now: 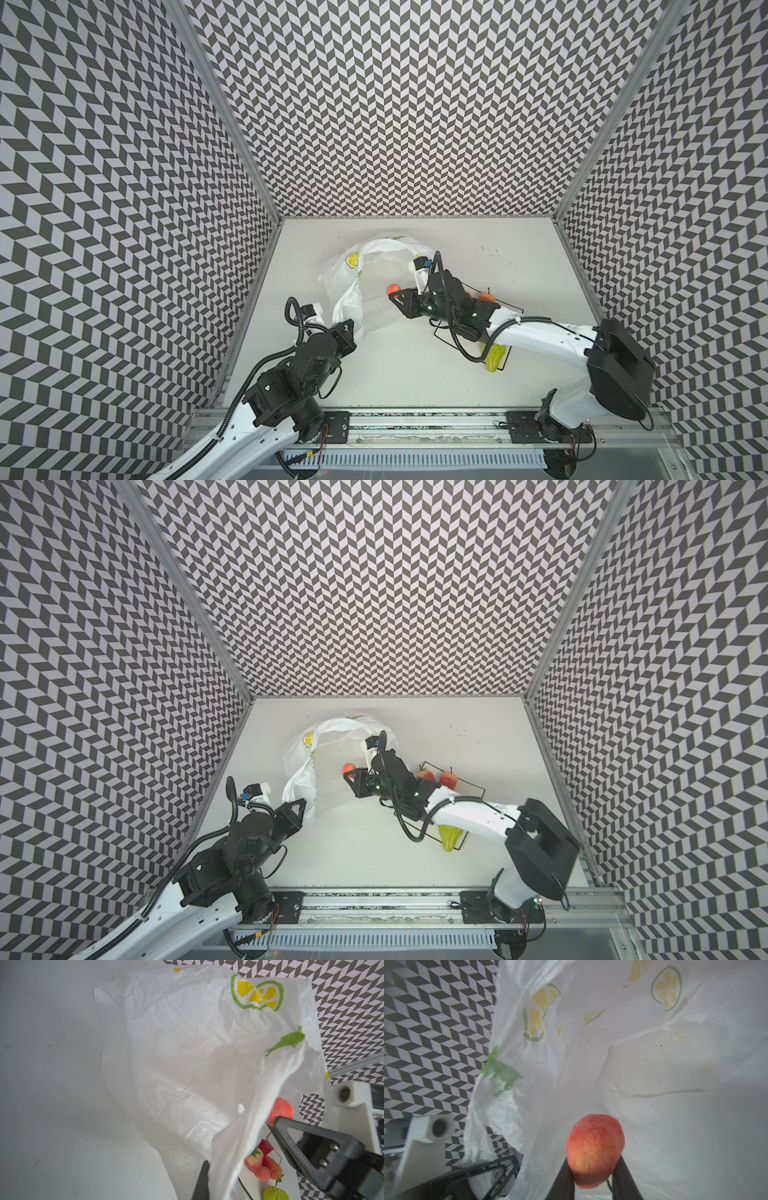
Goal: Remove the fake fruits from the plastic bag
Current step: 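Lift the red cherry out of the bag toward the tray with the right gripper, then lower the red cherry onto the tray and open the right gripper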
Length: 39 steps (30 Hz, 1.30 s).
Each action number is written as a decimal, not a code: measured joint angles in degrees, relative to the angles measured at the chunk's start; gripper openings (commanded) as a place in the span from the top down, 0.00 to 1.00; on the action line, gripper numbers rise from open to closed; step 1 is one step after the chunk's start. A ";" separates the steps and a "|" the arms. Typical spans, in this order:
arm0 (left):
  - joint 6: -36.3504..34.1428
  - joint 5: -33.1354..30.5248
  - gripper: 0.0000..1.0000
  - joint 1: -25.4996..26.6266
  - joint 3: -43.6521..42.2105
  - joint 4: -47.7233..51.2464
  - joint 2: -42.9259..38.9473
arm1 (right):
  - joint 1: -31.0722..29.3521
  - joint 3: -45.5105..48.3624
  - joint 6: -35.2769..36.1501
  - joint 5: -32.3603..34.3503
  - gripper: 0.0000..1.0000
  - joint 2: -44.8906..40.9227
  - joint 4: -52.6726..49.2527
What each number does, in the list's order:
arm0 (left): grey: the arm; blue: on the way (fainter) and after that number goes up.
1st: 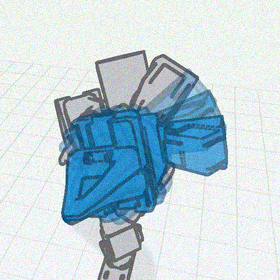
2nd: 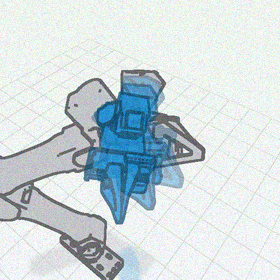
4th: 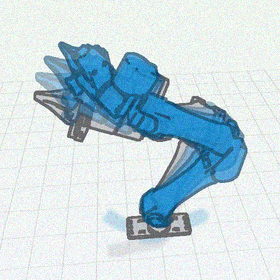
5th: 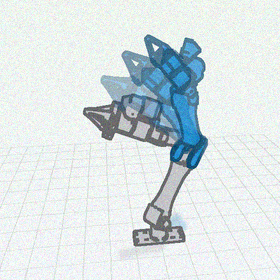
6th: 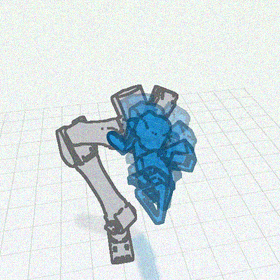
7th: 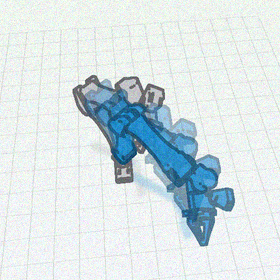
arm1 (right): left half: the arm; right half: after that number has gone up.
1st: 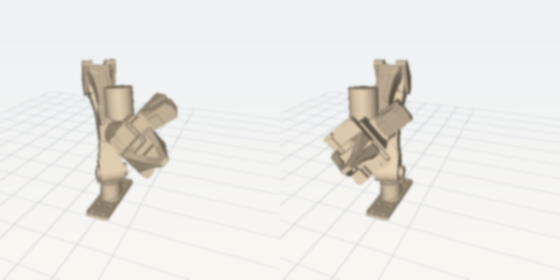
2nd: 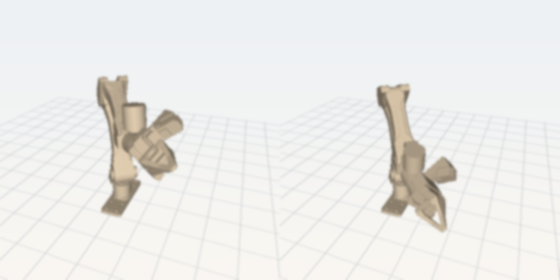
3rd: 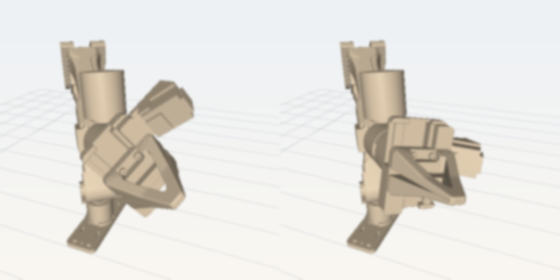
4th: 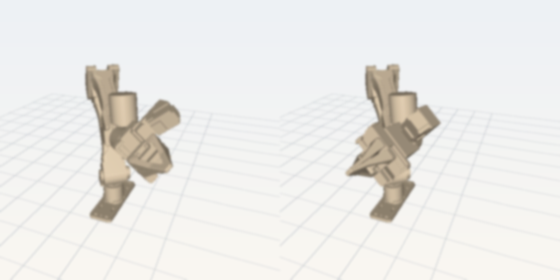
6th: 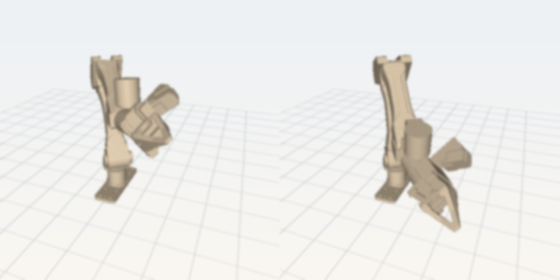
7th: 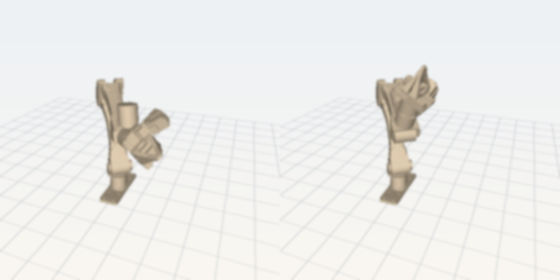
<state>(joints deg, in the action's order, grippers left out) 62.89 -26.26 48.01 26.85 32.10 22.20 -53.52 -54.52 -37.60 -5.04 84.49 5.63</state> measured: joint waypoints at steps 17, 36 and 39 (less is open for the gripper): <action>-0.02 -1.14 1.00 0.00 -1.14 -4.26 1.70 | -1.07 17.77 -3.85 16.28 1.00 -35.93 -29.05; -0.02 -1.27 1.00 0.00 -1.14 -4.55 1.60 | -0.57 24.28 -8.09 19.61 0.97 -19.37 -29.75; 0.00 -1.53 1.00 0.00 -1.14 -4.22 1.31 | -0.57 24.52 -8.41 19.93 0.82 -17.70 -29.11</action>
<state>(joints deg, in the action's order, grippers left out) 62.89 -27.79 48.01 25.71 27.88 23.51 -54.08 -30.00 -46.02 14.90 66.78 -23.49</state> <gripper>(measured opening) 0.047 0.251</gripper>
